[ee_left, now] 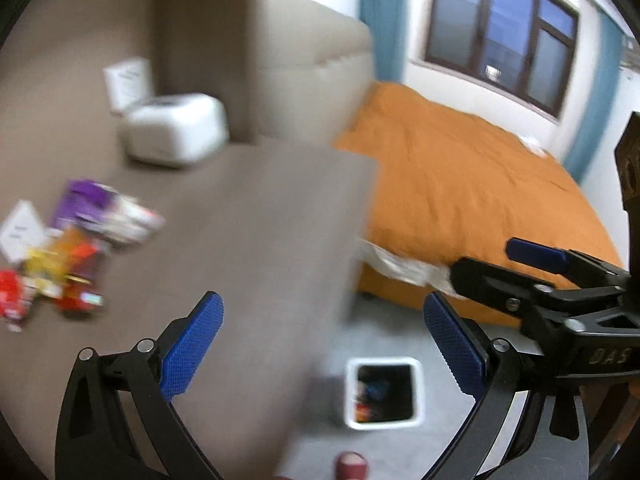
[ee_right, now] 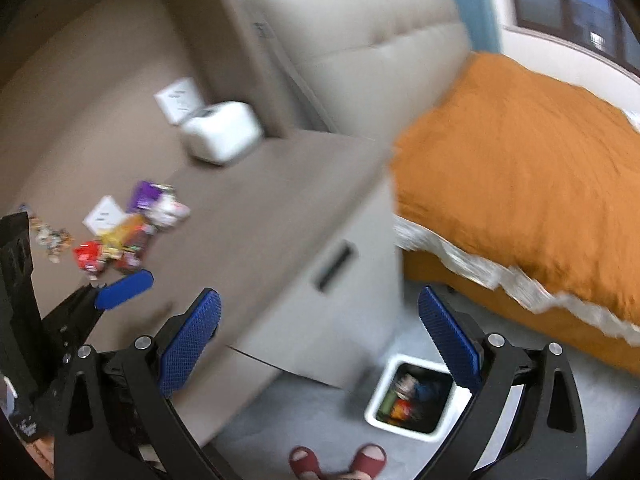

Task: Collect trash
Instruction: 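Grasp the yellow cup with the left tool while the right grasps the white plastic bag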

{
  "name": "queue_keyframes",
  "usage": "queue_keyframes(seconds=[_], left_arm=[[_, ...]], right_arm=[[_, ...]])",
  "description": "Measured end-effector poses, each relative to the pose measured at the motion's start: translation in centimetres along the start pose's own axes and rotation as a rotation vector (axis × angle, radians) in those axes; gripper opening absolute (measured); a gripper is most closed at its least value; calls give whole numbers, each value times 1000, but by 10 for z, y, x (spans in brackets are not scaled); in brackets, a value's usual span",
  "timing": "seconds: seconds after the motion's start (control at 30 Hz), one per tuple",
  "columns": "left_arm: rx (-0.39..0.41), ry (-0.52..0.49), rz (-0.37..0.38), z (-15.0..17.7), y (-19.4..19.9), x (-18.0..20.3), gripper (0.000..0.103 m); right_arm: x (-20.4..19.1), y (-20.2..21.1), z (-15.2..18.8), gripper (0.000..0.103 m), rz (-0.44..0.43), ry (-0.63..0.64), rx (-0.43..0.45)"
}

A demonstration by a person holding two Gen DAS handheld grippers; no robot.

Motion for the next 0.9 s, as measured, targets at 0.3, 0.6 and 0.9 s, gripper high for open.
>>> queue_keyframes(seconds=[0.3, 0.6, 0.9], left_arm=[[80, 53, -259, -22, 46, -129, 98], [66, 88, -373, -29, 39, -225, 98], [-51, 112, -352, -12, -26, -290, 93]], right_arm=[[-113, -41, -18, 98, -177, 119, 2], [-169, -100, -24, 98, -194, 199, -35], [-184, -192, -18, 98, -108, 329, -98]])
Point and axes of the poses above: each gripper's, at about its wrist camera, not at the fingertips, and y roughly against the way its jaws point, x to its right, z to its underside, the point moved 6 cm from there along -y, roughly the way its jaws point, and after that the axes turned 13 degrees about x, right-handed, at the moved point
